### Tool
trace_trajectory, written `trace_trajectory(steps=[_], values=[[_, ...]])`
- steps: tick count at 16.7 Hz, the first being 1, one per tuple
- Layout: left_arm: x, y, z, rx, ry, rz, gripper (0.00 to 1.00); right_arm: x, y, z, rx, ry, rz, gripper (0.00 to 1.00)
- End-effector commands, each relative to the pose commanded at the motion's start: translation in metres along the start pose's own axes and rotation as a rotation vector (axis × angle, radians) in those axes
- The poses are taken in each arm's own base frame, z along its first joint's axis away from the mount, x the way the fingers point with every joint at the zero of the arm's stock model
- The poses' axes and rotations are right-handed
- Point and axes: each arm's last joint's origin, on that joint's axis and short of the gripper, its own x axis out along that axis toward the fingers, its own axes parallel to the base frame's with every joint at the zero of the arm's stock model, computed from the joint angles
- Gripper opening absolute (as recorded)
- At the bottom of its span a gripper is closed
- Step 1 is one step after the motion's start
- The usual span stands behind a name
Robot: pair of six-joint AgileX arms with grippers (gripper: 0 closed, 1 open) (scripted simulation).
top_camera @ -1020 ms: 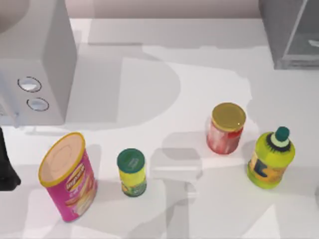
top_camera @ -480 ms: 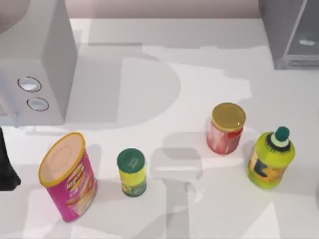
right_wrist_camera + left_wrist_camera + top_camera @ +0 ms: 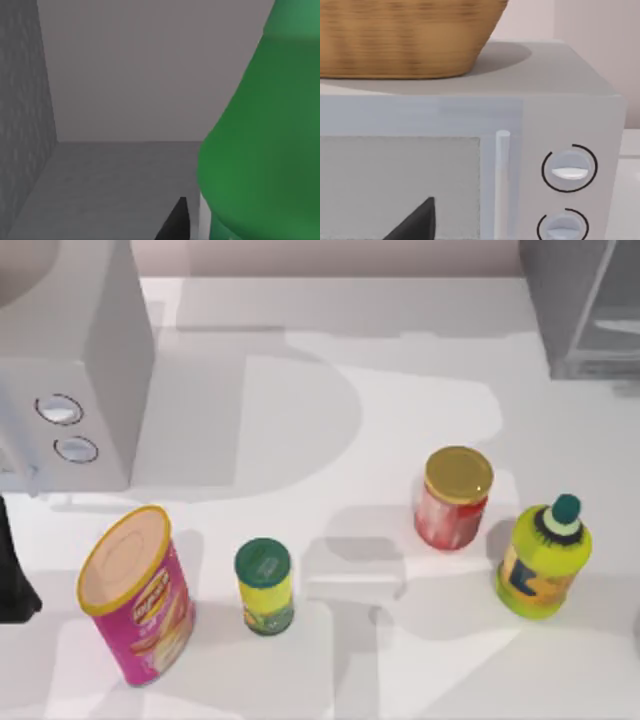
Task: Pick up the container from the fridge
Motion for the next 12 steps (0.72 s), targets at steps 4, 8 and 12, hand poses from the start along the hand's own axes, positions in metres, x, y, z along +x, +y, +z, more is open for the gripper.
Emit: trace_trajectory(steps=[4,8,12], values=[[0.0,0.0,0.0,0.0,0.0,0.0,1.0,-0.017,0.0,0.005,-0.007,-0.025,-0.002,0.0],[0.0,0.0,0.0,0.0,0.0,0.0,1.0,-0.016,0.002,0.003,-0.004,-0.019,0.003,0.0],[0.0,0.0,0.0,0.0,0.0,0.0,1.0,-0.02,0.02,0.027,-0.015,-0.054,0.059,0.0]])
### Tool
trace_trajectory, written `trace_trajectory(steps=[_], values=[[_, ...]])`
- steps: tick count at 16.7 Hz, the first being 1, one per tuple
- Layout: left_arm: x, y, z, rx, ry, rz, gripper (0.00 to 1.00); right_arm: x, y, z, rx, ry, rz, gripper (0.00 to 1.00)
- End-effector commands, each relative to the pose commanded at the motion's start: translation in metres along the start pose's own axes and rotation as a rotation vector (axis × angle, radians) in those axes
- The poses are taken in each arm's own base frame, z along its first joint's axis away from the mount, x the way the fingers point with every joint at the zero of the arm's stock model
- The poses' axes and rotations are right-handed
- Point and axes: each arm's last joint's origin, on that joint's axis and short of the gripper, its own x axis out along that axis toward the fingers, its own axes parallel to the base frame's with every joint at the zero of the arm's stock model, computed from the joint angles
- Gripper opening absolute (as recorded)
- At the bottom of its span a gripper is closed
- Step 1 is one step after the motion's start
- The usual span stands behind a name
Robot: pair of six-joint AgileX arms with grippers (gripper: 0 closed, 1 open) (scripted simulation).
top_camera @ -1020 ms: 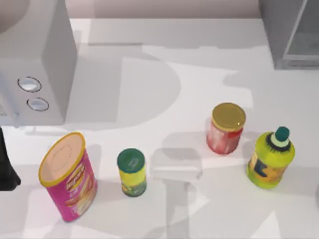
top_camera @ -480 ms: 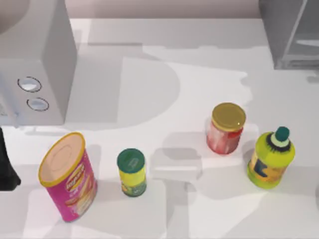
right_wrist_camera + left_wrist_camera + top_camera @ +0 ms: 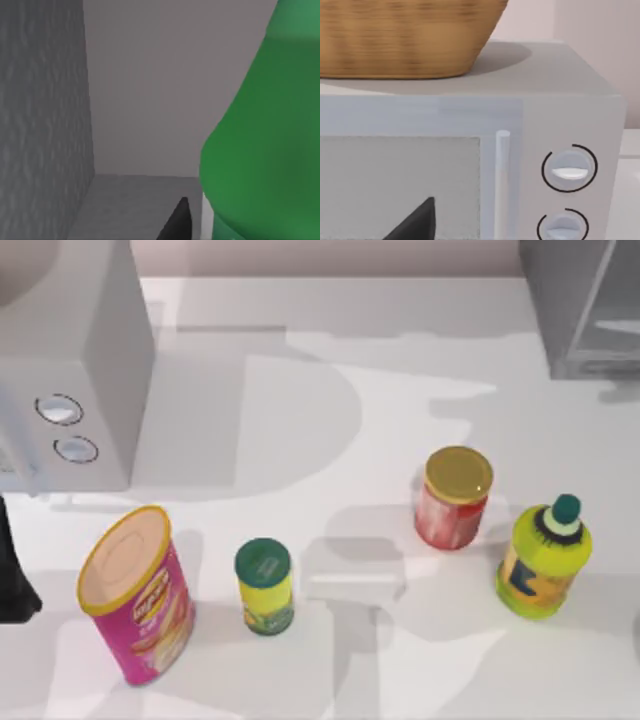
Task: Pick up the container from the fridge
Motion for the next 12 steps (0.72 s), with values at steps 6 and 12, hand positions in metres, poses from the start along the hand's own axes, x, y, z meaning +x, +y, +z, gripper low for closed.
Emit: trace_trajectory(steps=[6,12], values=[[0.0,0.0,0.0,0.0,0.0,0.0,1.0,-0.061,0.054,0.083,-0.014,-0.1,0.117,0.0],[0.0,0.0,0.0,0.0,0.0,0.0,1.0,-0.188,0.088,0.09,0.014,-0.115,0.141,0.0]])
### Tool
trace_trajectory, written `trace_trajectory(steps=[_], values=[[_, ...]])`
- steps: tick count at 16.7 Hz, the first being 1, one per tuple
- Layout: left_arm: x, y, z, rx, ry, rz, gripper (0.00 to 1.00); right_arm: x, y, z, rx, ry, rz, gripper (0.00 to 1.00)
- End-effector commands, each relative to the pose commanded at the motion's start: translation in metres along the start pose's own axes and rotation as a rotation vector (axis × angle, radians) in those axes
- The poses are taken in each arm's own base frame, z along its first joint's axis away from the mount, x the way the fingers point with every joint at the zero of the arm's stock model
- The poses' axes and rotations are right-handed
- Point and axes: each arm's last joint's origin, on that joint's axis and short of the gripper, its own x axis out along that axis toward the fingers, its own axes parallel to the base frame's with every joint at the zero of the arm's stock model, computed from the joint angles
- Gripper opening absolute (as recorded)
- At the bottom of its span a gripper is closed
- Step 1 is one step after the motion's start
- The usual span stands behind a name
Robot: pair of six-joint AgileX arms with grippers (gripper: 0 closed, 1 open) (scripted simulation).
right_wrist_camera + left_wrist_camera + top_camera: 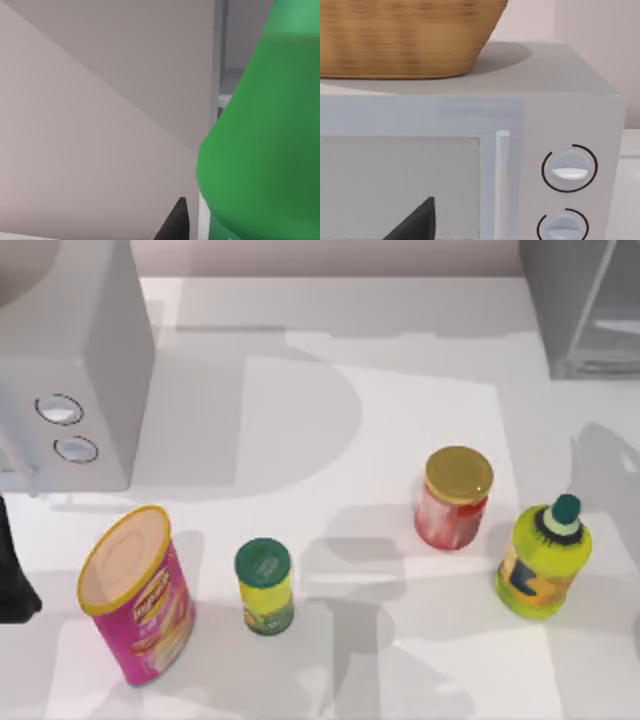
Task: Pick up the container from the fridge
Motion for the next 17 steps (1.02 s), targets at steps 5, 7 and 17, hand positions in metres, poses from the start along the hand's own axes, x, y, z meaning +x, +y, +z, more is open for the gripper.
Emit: trace_trajectory(steps=[5,7,17], values=[[0.0,0.0,0.0,0.0,0.0,0.0,1.0,-0.065,0.012,-0.059,0.013,0.071,-0.076,0.0],[0.0,0.0,0.0,0.0,0.0,0.0,1.0,-0.075,0.012,-0.082,0.008,0.104,-0.122,0.0],[0.0,0.0,0.0,0.0,0.0,0.0,1.0,-0.083,0.01,-0.1,-0.006,0.121,-0.187,0.0]])
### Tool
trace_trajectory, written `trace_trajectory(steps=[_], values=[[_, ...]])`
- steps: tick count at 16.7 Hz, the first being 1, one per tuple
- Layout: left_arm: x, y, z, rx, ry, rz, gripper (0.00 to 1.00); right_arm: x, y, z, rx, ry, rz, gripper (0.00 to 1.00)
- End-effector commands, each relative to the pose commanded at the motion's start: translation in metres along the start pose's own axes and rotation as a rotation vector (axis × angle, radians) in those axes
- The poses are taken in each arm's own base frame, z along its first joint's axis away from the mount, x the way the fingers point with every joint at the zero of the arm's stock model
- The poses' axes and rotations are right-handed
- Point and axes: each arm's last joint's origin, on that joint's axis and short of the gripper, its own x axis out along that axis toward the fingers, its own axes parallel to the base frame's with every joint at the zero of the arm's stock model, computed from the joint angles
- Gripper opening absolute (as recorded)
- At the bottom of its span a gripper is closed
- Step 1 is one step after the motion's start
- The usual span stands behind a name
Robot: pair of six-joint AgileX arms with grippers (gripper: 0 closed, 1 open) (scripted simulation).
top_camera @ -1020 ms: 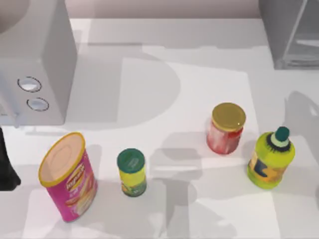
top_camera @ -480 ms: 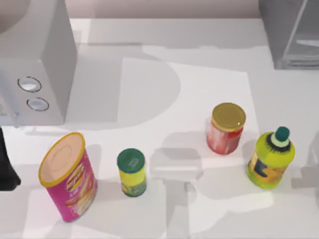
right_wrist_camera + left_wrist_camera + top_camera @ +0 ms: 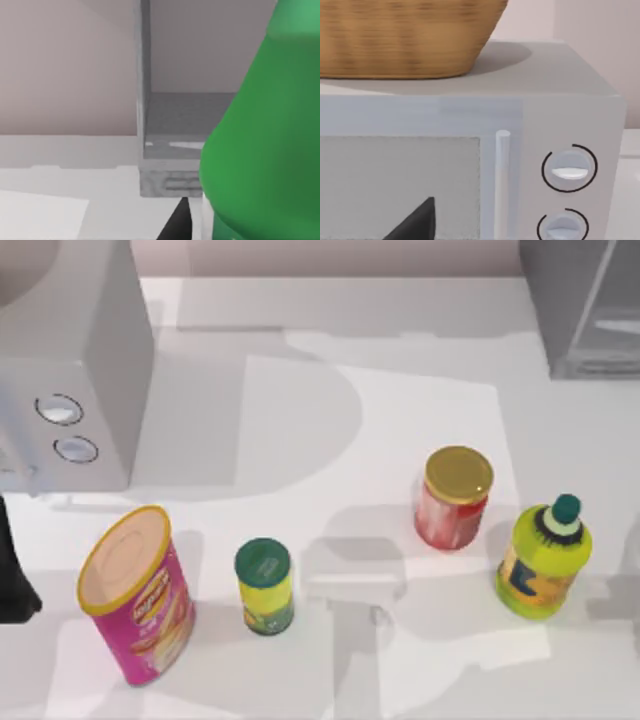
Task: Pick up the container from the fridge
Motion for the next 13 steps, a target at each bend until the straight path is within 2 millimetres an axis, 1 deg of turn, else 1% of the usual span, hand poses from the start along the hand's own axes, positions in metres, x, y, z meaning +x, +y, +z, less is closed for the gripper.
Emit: trace_trajectory(steps=[2,3,5,7,10,11,13], values=[[0.0,0.0,0.0,0.0,0.0,0.0,1.0,0.001,0.003,0.005,0.002,-0.016,0.028,0.0],[0.0,0.0,0.0,0.0,0.0,0.0,1.0,0.002,0.005,0.011,0.004,-0.033,0.049,0.0],[0.0,0.0,0.0,0.0,0.0,0.0,1.0,0.005,0.011,0.029,0.009,-0.077,0.092,0.0],[0.0,0.0,0.0,0.0,0.0,0.0,1.0,0.013,0.018,0.05,0.016,-0.108,0.128,0.0],[0.0,0.0,0.0,0.0,0.0,0.0,1.0,0.038,0.034,0.073,0.028,-0.09,0.165,0.0],[0.0,0.0,0.0,0.0,0.0,0.0,1.0,0.05,0.041,0.077,0.031,-0.067,0.172,0.0],[0.0,0.0,0.0,0.0,0.0,0.0,1.0,0.077,0.059,0.078,0.035,-0.007,0.171,0.0]])
